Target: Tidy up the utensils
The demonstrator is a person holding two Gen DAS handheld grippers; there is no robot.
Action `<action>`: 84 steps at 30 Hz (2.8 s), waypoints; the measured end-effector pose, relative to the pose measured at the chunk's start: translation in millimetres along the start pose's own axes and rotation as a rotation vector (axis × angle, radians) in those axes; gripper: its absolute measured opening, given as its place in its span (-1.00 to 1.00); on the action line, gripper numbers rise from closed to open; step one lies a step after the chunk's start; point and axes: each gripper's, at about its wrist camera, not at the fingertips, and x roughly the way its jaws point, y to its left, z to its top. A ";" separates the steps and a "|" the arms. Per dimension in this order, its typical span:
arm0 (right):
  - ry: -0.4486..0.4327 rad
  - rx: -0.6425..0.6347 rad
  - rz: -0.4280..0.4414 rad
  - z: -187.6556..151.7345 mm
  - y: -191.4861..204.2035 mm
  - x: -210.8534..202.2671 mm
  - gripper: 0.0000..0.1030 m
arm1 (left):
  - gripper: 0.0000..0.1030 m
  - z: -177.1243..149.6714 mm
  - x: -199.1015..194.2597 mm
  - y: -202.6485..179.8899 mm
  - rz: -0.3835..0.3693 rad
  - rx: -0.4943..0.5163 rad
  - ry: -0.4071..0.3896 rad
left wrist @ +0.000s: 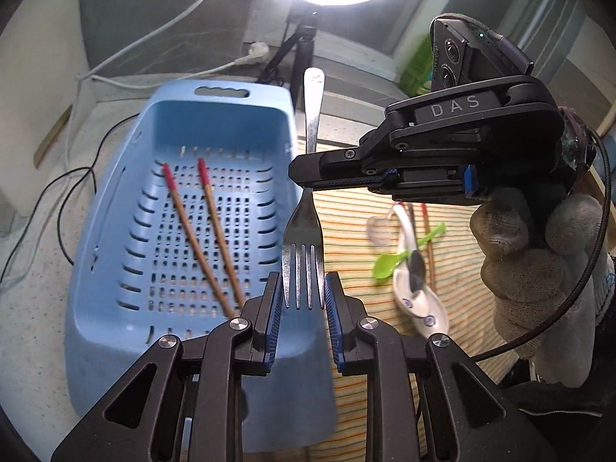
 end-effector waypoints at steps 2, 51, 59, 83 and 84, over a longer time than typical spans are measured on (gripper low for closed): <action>0.011 0.000 -0.012 3.0 -0.7 7.8 -0.92 | -0.61 -0.8 2.8 7.9 0.001 -0.014 0.005; -0.241 -0.163 -0.189 -47.5 -41.7 -142.6 -0.29 | -0.49 8.3 -34.6 -98.3 0.111 0.179 -0.079; -0.321 -0.128 -0.236 -60.2 -69.8 -181.5 -0.10 | -0.34 13.6 -30.0 -130.5 0.106 0.249 -0.077; -0.309 -0.054 -0.294 -80.7 -135.8 -221.5 0.05 | 0.04 7.3 -6.9 -132.8 0.120 0.171 -0.010; -0.303 -0.043 -0.286 -82.7 -139.7 -221.0 0.05 | 0.04 3.4 -5.8 -128.7 0.115 0.152 0.001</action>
